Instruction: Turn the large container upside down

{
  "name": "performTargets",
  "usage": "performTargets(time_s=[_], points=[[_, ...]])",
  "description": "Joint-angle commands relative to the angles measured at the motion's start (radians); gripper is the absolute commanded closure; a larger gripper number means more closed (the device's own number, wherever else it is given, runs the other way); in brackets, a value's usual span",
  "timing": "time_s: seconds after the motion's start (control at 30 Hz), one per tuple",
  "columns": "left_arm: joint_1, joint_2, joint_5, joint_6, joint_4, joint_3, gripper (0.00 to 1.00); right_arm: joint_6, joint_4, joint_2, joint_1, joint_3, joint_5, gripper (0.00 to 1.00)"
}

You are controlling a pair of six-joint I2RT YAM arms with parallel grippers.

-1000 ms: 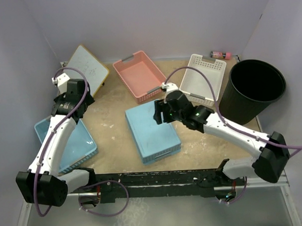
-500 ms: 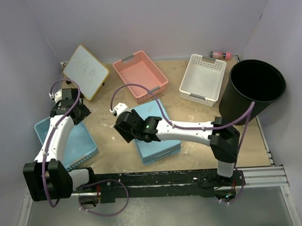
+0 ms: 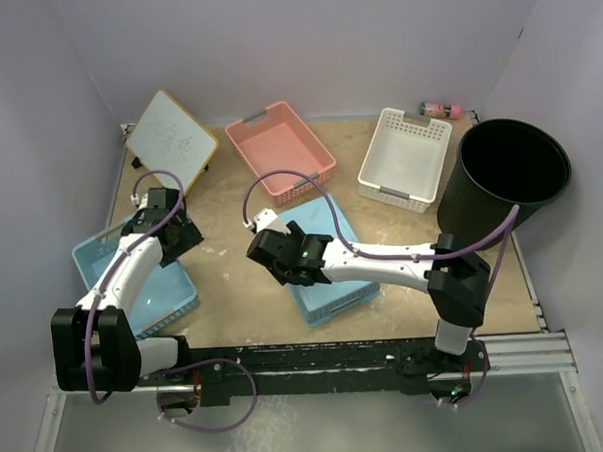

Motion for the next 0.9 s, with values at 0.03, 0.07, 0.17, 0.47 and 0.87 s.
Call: performTargets(time_s=[0.03,0.07,0.17,0.47,0.87], points=[[-0.101,0.006,-0.018,-0.027,0.040,-0.006,0.39,0.039,0.008,-0.127,-0.005,-0.025,0.001,0.30],[-0.105,0.007,-0.018,-0.029,0.045,-0.014,0.45,0.038,0.017,-0.143,-0.008,-0.030,0.003,0.29],[-0.106,0.004,-0.018,-0.034,0.055,-0.026,0.65,0.035,0.036,-0.181,-0.028,-0.038,0.013,0.29],[-0.119,-0.037,0.107,-0.028,0.036,0.055,1.00,0.060,0.057,-0.243,-0.188,-0.082,-0.102,0.29],[-0.121,-0.196,0.569,-0.174,0.145,0.216,1.00,0.078,0.066,-0.303,-0.291,-0.108,-0.086,0.29]])
